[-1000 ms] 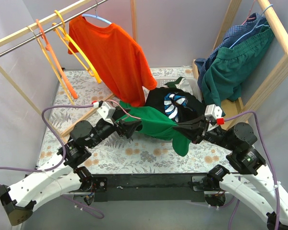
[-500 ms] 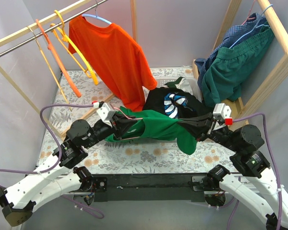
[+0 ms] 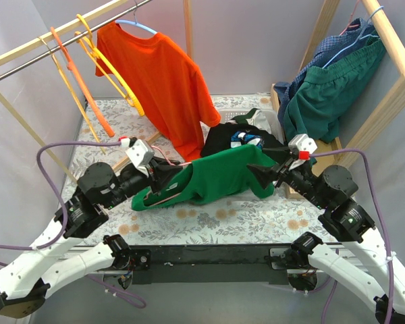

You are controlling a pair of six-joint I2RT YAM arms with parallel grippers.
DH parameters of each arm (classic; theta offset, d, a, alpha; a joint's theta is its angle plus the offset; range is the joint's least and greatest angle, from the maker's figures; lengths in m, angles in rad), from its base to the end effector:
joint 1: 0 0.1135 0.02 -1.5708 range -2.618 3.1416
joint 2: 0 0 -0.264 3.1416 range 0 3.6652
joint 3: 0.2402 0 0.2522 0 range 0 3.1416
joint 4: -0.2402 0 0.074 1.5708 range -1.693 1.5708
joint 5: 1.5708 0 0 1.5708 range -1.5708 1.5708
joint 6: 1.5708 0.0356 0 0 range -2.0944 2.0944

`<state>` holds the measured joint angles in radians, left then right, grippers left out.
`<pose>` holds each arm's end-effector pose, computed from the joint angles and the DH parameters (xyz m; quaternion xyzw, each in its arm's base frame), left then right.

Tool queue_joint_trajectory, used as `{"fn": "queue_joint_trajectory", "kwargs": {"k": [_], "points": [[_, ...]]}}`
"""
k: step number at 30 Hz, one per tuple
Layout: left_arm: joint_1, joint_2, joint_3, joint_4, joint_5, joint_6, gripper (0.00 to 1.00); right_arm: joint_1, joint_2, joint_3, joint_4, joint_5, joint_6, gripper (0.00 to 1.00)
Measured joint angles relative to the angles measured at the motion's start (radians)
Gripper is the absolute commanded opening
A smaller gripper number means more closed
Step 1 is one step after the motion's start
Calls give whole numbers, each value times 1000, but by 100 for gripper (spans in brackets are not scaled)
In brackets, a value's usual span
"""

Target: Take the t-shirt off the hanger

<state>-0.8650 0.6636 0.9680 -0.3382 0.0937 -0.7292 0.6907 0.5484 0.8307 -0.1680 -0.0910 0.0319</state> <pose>0.0864 -0.1065 0.4031 0.0812 0.7143 -0.5202 0.4611 0.0920 0.0802 0.3895 -0.2472 0.6181 0.2919 0.6867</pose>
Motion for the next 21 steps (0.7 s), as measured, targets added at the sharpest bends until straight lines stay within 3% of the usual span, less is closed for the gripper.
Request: {"fn": "queue_joint_trajectory", "kwargs": {"k": [8,14,16,17,18,21], "points": [[4,-13,193,-170,-44,45,0,3,111,10,8,6,-64,72],[4,-5,278,-274,-34,61,0,4,282,127,67,-11,-137,69],[4,-5,281,-292,-31,61,0,4,326,165,95,-22,-157,47],[4,-5,281,-300,-30,60,0,4,345,181,106,-30,-166,12],[4,-5,281,-305,-31,60,0,4,362,192,116,-39,-178,2],[6,-8,281,-317,-35,60,0,6,392,210,120,-53,-188,1]]}}
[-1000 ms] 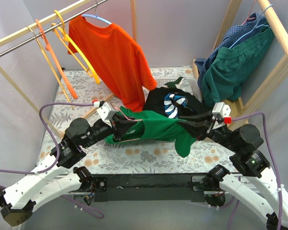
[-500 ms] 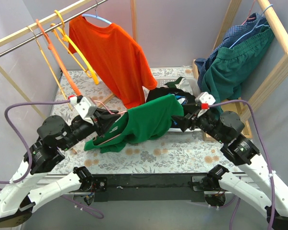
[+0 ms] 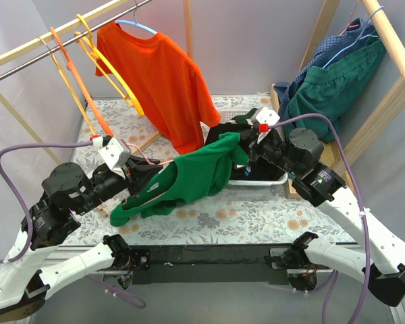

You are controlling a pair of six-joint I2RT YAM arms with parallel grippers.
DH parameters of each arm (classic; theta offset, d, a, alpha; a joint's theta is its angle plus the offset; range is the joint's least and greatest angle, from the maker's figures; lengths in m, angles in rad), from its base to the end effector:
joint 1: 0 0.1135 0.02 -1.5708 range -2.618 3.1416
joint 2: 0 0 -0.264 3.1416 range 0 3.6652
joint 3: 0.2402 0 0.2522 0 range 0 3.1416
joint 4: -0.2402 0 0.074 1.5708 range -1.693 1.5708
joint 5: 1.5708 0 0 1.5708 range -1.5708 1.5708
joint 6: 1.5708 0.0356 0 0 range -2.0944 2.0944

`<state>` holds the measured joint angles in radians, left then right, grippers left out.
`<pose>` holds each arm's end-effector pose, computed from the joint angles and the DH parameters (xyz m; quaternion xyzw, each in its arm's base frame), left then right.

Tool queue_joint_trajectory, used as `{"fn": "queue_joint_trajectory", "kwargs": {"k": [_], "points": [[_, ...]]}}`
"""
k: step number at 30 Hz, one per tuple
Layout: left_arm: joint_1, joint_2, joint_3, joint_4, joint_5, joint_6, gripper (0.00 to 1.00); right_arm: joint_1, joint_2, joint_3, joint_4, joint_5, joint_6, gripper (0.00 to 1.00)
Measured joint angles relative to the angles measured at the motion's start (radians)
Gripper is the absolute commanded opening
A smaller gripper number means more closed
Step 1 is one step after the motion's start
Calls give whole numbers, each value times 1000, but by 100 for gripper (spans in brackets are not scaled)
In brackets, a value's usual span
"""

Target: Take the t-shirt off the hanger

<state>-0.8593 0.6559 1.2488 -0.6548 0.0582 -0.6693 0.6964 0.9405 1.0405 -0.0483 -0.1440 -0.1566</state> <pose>0.0570 -0.0693 0.4544 0.0889 0.7232 -0.4891 0.4795 0.1588 0.1394 0.4166 -0.3316 0.6037 0.2406 0.6839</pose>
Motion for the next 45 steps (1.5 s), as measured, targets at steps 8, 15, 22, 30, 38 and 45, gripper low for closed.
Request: {"fn": "queue_joint_trajectory", "kwargs": {"k": [8,15,22,30,38,45], "points": [[0,-46,-62,-34,-34,-26,0,4,-79,-18,-3,141,-19,1],[0,-119,-154,-80,-64,-79,0,-13,-86,-13,1,328,-54,1],[0,-203,-147,-120,-76,-106,0,-48,-23,33,21,436,-53,1],[0,-240,-88,-149,-110,-111,0,-74,-2,14,46,406,-7,1],[0,-248,-68,-159,-134,-82,0,-82,-64,-80,-1,339,26,1],[0,-249,-31,-187,-70,-68,0,-96,37,-83,-16,249,54,1]]}}
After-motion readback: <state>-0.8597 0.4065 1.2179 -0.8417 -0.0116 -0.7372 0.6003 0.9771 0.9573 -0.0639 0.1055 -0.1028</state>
